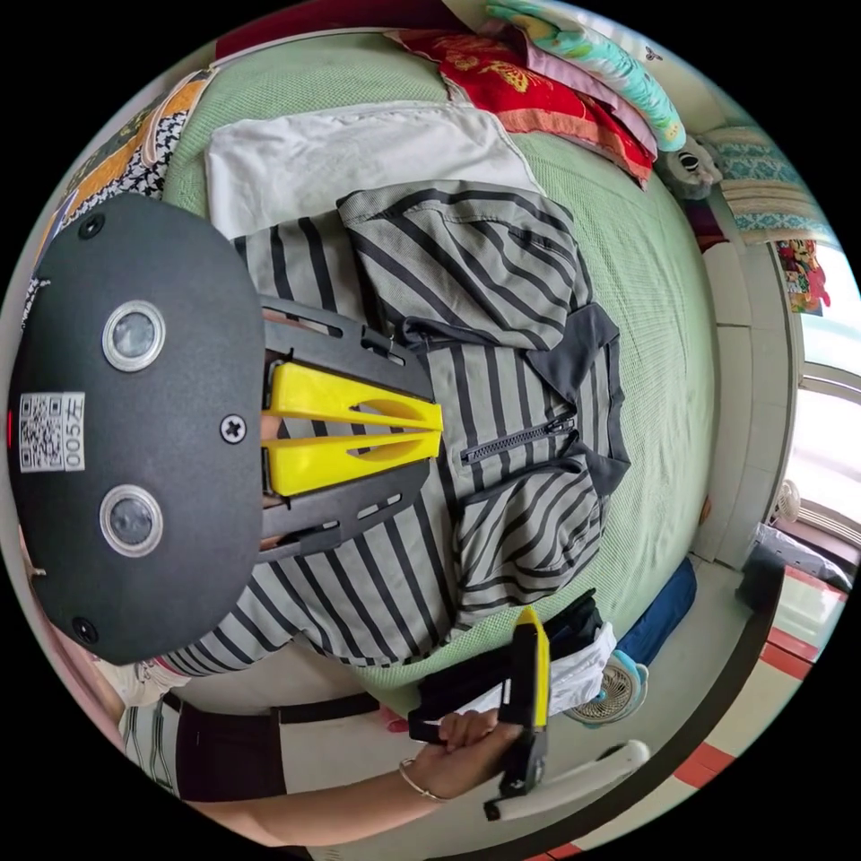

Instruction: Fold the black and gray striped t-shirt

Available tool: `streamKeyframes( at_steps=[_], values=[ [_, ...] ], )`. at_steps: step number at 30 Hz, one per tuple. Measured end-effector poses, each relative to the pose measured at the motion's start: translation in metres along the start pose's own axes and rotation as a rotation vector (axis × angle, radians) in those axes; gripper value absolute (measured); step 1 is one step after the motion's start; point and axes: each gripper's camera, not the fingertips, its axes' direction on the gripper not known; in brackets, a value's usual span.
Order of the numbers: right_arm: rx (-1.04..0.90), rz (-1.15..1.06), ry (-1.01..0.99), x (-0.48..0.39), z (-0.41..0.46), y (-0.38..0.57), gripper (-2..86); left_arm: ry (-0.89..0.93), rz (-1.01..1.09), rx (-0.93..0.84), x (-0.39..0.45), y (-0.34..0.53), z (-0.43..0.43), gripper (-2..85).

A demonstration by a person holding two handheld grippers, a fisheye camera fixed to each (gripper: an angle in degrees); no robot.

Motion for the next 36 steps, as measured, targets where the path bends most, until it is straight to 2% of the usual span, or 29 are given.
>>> streamKeyframes(
  at_steps=[6, 14, 19, 25, 31, 36],
  values=[
    [-0.1, 0.073, 0.003, 0.015, 0.049, 0.001, 9.8, 0.005, -0.015, -0.007, -0.003, -0.002, 0.002, -0.6],
    [-0.108, 0.058, 0.062, 0.049, 0.047, 0.005, -0.5, -0.033, -0.002, -0.024, -0.007, -0.007, 0.003, -0.7],
    [-0.207, 0.104, -0.044, 0.075, 0.052, -0.006, 2.8, -0.016, -0.025, -0.047, -0.015, -0.008, 0.007, -0.7],
    [0.024, 0.101, -0.06, 0.083, 0.018, -0.042, 8.7, -0.043, -0.029, -0.055, -0.023, -0.006, 0.005, -0.7],
    [0.037, 0.265, -0.107, 0.106, 0.071, -0.096, 11.6, -0.061, -0.047, -0.055, -0.035, -0.002, 0.001, -0.7],
    [-0.008, 0.366, -0.176, 0.12, 0.116, -0.114, 10.7, -0.052, -0.077, -0.055, -0.045, 0.0, 0.0, -0.6]
  ],
)
